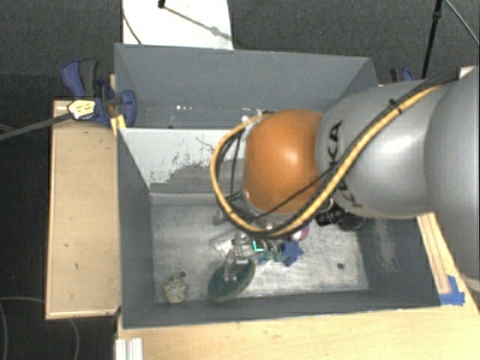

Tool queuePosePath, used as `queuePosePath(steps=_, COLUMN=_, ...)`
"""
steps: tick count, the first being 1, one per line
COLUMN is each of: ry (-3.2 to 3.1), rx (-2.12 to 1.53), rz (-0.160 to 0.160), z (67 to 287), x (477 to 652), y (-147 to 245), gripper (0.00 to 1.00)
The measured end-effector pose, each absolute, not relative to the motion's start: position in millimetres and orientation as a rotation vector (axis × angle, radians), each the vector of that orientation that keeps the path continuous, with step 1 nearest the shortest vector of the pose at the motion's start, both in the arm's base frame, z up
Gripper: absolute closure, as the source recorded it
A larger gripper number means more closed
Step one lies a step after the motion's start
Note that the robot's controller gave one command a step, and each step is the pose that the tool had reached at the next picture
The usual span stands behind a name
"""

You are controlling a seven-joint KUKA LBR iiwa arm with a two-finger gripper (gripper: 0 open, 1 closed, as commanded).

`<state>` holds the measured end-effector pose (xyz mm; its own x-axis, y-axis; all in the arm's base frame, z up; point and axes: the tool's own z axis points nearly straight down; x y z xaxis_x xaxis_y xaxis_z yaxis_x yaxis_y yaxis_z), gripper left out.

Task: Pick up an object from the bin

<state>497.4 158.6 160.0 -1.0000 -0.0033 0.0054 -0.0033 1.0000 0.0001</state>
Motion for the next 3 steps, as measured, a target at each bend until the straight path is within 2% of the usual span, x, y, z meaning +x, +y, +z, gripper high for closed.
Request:
queuePosePath(steps=1, ry=-3.069, rx=0.669, rz=0.000, z=88.0, x=482.8, y=186.1, gripper=0.00)
queuePosePath(steps=2, ry=-3.117, rx=0.367, rz=-0.003, z=80.3, x=502.2, y=114.6, gripper=0.00)
queuePosePath(steps=3, ry=-3.117, rx=0.364, rz=-0.003, z=80.1, x=502.0, y=115.7, gripper=1.00)
